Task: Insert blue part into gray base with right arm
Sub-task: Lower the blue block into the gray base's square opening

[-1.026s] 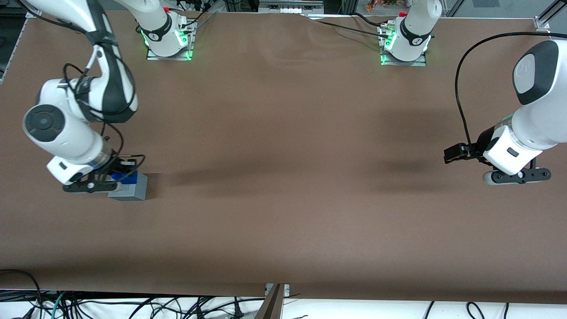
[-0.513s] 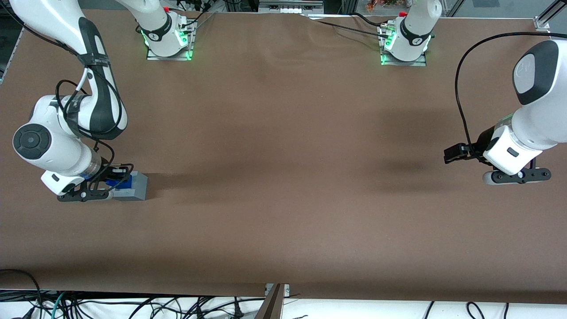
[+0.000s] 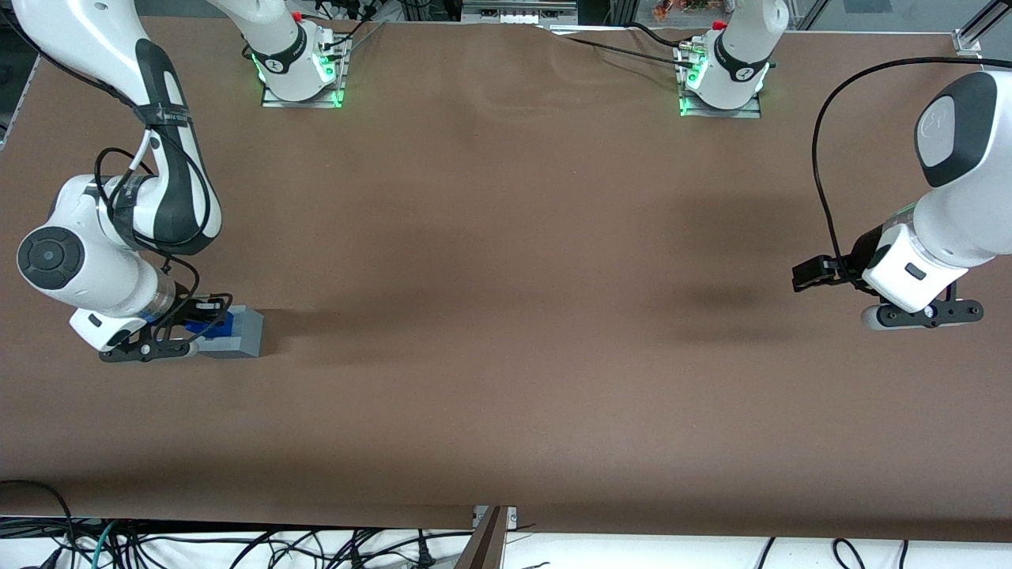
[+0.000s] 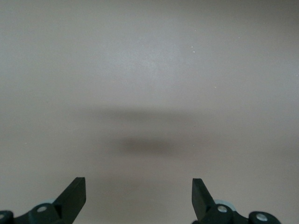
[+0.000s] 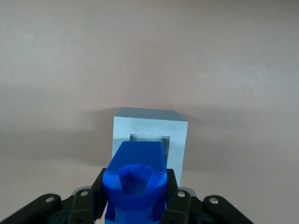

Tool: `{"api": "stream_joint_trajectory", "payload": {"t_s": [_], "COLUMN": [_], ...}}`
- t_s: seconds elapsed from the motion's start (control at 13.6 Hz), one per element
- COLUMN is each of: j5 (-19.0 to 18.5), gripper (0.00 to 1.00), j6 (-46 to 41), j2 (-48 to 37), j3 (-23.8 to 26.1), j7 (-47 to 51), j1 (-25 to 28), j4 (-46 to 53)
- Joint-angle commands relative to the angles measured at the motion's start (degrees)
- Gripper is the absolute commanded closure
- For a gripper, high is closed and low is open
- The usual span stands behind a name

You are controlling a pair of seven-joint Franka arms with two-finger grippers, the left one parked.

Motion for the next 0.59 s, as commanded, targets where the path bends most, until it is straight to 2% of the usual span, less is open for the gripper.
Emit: {"api": "stream_joint_trajectory", "payload": {"t_s": [0.0,0.51], "j5": [1.0,1.1], "gripper": [0.87,0.87], "j6": [-0.3,-0.3], "j2": [1.1,1.8], "j3": [0.5,0.5], "j7": [-2.1,-4.3], "j1": [-1.5,-1.5], "j4": [1.3,1.0]}}
